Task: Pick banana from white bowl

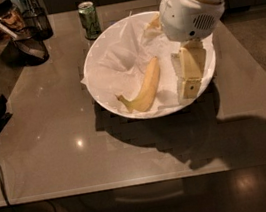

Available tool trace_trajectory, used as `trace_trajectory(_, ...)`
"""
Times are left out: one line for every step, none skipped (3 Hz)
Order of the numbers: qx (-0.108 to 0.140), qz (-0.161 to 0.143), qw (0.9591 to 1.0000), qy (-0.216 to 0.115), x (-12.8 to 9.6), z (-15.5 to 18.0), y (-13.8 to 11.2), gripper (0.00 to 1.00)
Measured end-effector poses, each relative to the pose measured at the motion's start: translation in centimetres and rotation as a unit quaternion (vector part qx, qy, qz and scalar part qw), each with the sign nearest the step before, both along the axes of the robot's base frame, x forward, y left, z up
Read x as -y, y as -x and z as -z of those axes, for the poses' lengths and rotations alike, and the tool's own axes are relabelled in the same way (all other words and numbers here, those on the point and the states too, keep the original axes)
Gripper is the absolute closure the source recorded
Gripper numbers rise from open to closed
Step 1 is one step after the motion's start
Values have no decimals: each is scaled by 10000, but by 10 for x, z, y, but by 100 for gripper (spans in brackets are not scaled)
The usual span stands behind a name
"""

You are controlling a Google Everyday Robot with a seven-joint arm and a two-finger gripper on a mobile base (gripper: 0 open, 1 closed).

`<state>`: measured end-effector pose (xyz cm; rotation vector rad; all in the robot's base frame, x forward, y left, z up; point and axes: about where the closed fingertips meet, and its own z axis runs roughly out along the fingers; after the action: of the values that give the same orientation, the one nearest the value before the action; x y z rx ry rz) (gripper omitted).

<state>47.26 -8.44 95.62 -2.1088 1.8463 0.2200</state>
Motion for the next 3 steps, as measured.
trace_trajectory(-207, -703, 9972, -113, -52, 13, -17, 0)
trace_trajectory(-220, -1123, 9933, -162, -92, 20, -43, 0)
trace_trajectory(-129, -1092, 9938, -150, -100, 22, -71, 0)
